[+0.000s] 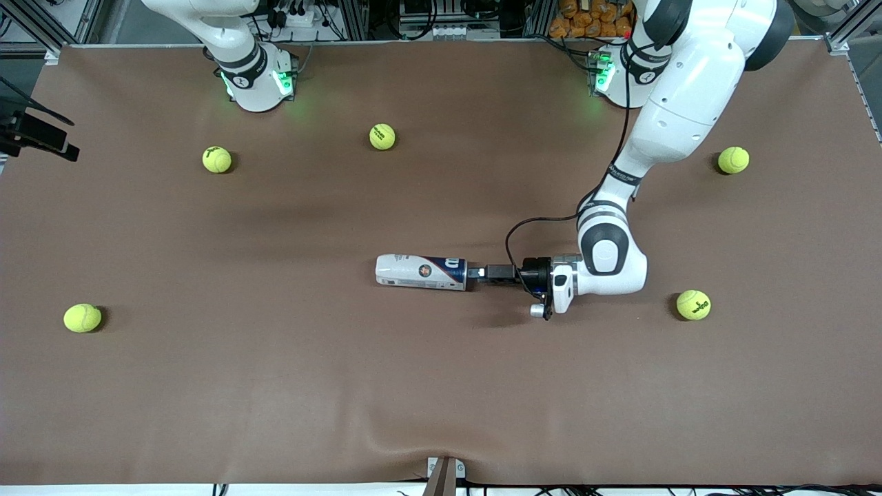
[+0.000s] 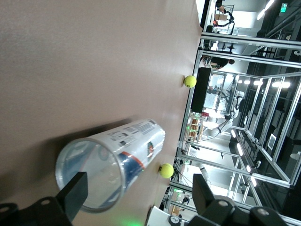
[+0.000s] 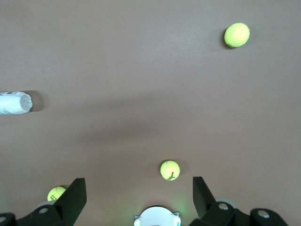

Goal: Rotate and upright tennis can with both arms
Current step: 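Grasp the can's bottom end with the left gripper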

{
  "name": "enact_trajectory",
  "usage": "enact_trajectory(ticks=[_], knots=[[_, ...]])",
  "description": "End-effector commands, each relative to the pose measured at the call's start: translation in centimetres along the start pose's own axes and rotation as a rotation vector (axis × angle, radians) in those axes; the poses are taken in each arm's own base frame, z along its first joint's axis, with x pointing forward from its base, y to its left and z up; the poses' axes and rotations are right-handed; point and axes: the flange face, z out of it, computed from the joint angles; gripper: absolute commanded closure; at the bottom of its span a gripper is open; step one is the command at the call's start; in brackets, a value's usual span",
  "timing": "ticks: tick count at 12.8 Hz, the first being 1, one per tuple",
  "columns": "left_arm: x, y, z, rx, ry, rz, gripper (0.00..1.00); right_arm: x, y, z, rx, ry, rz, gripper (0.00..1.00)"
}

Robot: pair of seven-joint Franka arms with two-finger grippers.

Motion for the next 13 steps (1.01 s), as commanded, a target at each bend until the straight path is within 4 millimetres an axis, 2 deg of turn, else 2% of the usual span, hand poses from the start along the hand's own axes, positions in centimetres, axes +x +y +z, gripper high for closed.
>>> enact_trajectory(ticks=[1,4,6,7,8,9,10,11,13], knots=[[0.1,-0.6,0.6,-0.024,0.022,0.021,0.12,-0.9,-1.4,-1.8,-0.066,0.032,0.014,0.0],[-0.5,-2.3,2.3,-0.061,0.047,0.044,0.22,-1.1,-1.8,-1.9,-0.068,0.023,0.011,0.0],[-1.0,-2.4,3.4,-0.076,0.05,0.034,0.33,-1.2,-2.2,-1.8,-0.052,0.017,-0.008,0.0],[-1.1,-2.5,3.6,-0.084,0.057,0.024,0.39,-1.3,-4.2,-1.7,-0.057,0.016,-0.046,0.0],[-1.2,-2.3,4.2,-0.098,0.065,0.015,0.55,-1.3,-5.3,-1.8,-0.068,0.025,-0.06,0.0],[-1.3,-2.3,4.4,-0.105,0.072,0.004,0.77,-1.1,-4.6,-1.9,-0.058,0.03,-0.048,0.0],[-1.4,-2.1,4.6,-0.114,0.078,-0.001,0.93,-0.9,-4.3,-1.8,-0.056,0.03,-0.041,0.0],[-1.3,-1.7,4.8,-0.117,0.076,-0.002,1.0,-0.6,-3.6,-1.8,-0.054,0.039,-0.029,0.0],[0.1,0.6,4.0,-0.134,0.084,-0.013,1.0,-0.1,-4.2,-1.3,-0.055,0.05,-0.037,0.0]])
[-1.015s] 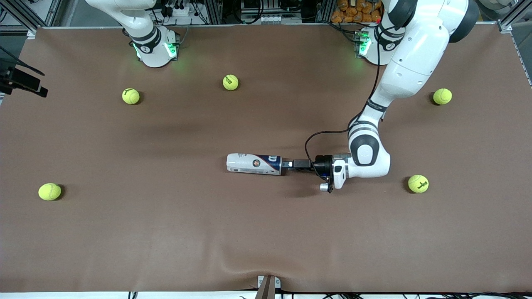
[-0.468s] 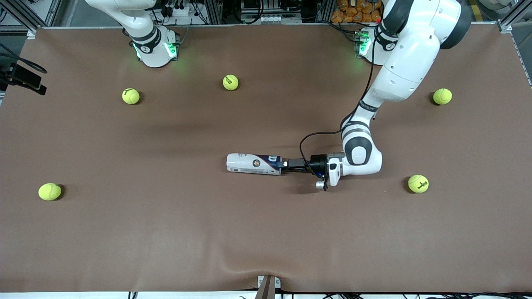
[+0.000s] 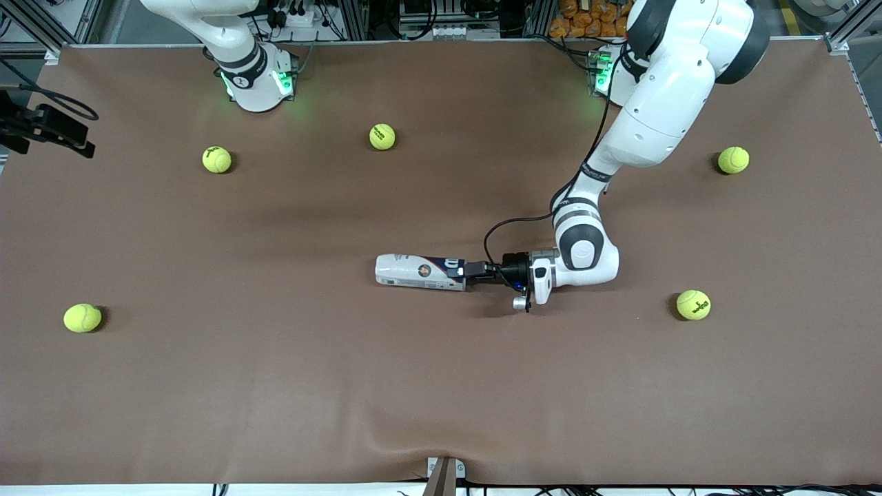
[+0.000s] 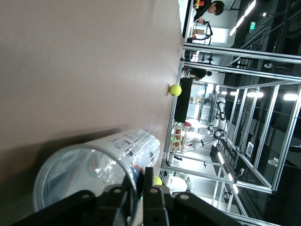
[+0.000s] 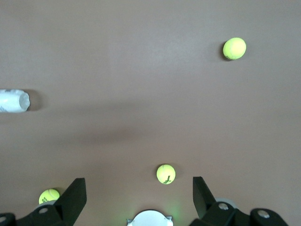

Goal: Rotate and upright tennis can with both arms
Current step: 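Grasp the can's bottom end with the left gripper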

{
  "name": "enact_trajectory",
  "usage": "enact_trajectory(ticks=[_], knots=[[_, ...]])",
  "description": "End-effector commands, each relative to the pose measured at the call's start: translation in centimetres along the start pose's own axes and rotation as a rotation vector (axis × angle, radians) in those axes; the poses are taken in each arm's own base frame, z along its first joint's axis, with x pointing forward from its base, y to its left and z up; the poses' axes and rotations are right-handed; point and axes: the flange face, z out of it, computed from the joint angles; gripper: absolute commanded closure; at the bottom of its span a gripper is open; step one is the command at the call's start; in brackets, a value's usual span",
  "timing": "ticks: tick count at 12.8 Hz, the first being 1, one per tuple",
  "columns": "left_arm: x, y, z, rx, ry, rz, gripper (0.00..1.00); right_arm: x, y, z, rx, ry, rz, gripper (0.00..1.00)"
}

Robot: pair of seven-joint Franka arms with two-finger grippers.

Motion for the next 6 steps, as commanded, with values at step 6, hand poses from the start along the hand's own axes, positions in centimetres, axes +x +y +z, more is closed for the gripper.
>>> enact_trajectory(ticks=[6], knots=[[3.5,11.6,-2.8,0.044,-0.027,0.07,1.0,0.4,-0.4,0.3,-0.001,0.007,0.006,0.0]])
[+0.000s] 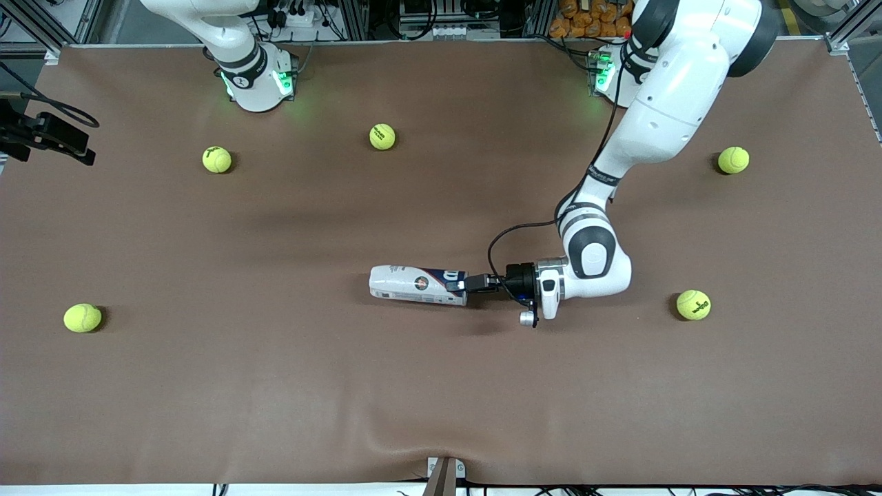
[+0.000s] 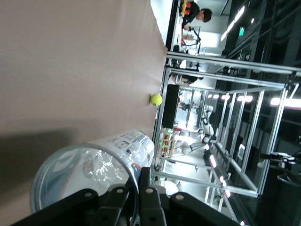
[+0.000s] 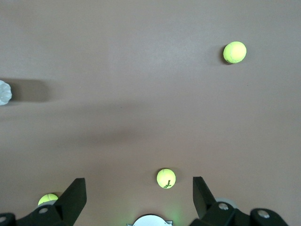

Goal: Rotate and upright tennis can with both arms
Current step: 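Grasp the can's bottom end with the left gripper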

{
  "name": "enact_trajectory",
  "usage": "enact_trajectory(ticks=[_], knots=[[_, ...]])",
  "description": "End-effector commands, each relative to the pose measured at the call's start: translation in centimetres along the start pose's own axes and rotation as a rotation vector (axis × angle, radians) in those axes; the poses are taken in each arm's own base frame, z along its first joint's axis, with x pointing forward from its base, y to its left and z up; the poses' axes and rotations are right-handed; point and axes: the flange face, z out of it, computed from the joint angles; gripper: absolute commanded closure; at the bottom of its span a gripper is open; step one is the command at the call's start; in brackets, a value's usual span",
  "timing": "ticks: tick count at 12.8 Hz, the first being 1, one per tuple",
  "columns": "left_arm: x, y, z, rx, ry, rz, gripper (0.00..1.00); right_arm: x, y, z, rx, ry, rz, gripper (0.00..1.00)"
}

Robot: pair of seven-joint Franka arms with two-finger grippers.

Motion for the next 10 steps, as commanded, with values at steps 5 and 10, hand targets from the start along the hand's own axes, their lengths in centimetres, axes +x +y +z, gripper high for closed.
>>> enact_trajectory(ticks=[5,10], knots=[[1.3,14.8,-4.2,0.239,-0.064,-0.044,1.0,-0.1,-0.2,-0.4,0.0,0.01,0.009,0.0],[-0.6,23.6,-4.6,0.605,-0.002,-0.136,1.0,-0.1,0.1,-0.4,0.0,0.01,0.014,0.0]])
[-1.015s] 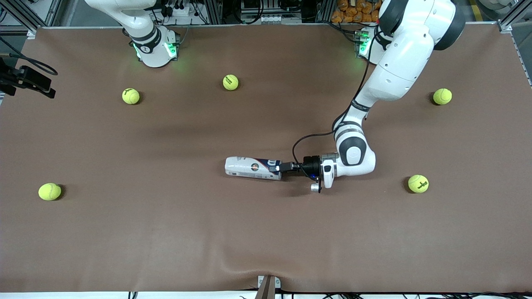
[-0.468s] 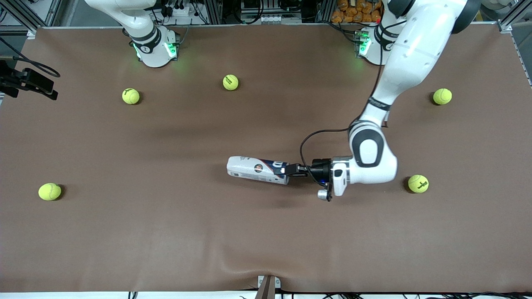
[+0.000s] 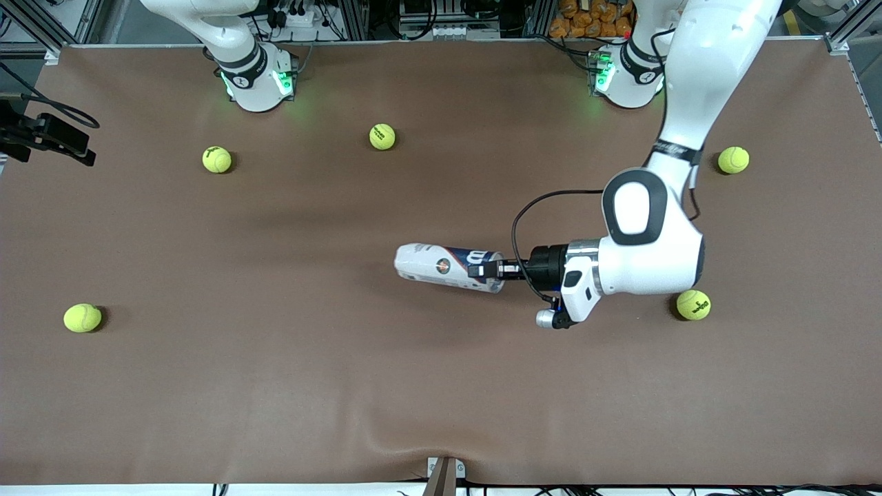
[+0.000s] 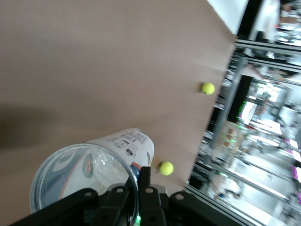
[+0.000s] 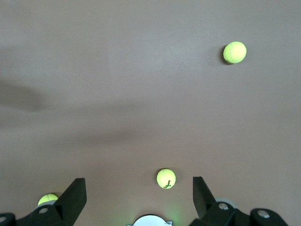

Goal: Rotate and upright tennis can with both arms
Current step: 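Lift and rotate the can upright with the left gripper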

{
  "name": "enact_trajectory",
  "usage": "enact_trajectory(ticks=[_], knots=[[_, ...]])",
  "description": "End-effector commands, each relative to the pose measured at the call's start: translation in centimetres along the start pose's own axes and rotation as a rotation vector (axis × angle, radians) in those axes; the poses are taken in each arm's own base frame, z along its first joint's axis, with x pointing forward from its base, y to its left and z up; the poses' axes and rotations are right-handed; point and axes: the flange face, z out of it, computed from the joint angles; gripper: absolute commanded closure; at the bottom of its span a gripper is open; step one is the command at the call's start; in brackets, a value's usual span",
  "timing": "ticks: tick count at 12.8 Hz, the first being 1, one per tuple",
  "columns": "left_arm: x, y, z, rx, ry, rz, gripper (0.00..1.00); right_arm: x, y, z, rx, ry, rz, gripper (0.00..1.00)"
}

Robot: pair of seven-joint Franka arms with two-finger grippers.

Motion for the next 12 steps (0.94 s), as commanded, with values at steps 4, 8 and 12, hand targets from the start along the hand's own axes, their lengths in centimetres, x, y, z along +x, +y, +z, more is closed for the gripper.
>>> enact_trajectory(ticks=[4,8,12], knots=[[-6.4,7.4,3.7,0.431,0.142,-0.034,1.0,-0.1,0.2,-0.5,0.0,0.014,0.015,0.0],[-11.9,9.5,11.8,0.681,0.302,-0.03,1.0,-0.1,0.4,-0.5,0.005,0.013,0.022,0.0],[-15.6,9.0,19.1,0.798,0.369,0.015,1.0,-0.2,1.5,-0.4,0.051,0.002,0.042,0.0]])
